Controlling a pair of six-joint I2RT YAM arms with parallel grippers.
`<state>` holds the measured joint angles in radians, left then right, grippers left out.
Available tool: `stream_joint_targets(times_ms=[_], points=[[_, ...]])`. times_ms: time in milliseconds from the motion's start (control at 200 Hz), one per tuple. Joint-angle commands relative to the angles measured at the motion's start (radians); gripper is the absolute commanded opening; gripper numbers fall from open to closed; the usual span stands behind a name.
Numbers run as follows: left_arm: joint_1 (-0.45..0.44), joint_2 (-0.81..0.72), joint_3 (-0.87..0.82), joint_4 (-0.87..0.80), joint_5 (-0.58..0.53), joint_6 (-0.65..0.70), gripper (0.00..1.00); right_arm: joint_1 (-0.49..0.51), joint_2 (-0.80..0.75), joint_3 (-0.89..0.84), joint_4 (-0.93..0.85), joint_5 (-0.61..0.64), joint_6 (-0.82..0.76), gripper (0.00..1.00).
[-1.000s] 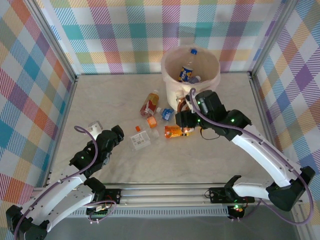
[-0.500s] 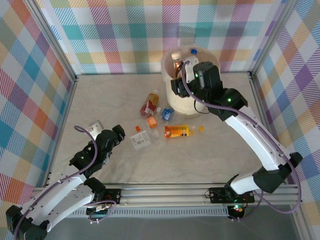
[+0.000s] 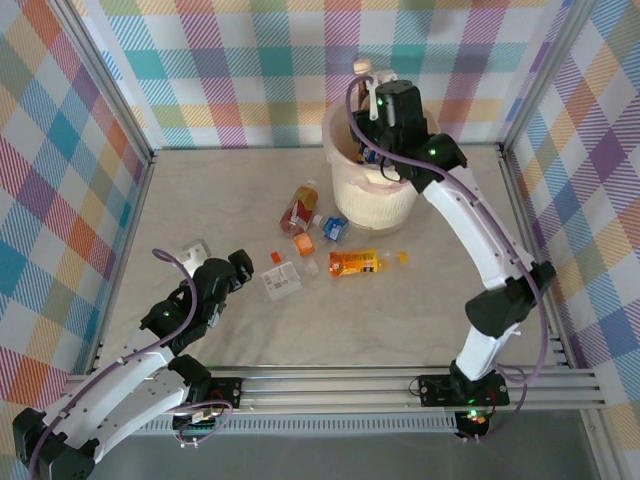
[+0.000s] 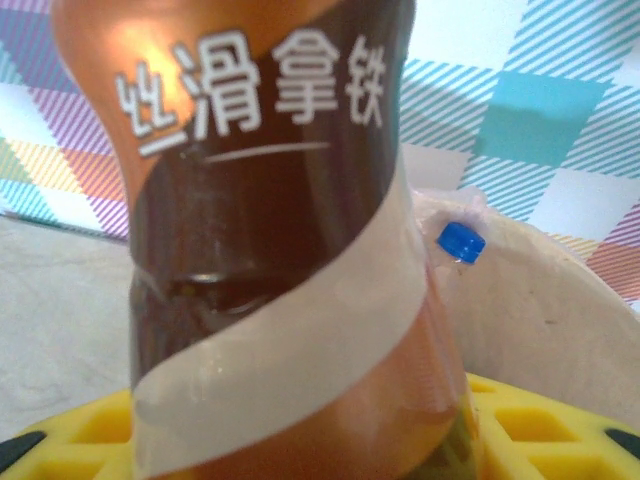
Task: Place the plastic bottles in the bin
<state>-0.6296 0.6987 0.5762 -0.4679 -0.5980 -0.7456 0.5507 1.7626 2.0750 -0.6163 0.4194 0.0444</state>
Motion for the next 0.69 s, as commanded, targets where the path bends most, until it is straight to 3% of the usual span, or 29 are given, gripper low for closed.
stream_joint_targets(times_ms=[0, 390, 690], points=[[-0.003, -0.003, 0.014, 0.01, 0.014, 0.028, 1.0, -0.042, 0.065, 0.092, -0.048, -0.027, 0.037, 0.3], [-0.004, -0.028, 0.014, -0.028, 0.004, 0.035, 1.0, -0.117, 0.297, 0.318, -0.212, -0.154, 0.147, 0.35], [-0.003, -0.033, 0.011, -0.028, 0.011, 0.04, 1.0, -0.144, 0.356, 0.334, -0.26, -0.238, 0.211, 0.46]])
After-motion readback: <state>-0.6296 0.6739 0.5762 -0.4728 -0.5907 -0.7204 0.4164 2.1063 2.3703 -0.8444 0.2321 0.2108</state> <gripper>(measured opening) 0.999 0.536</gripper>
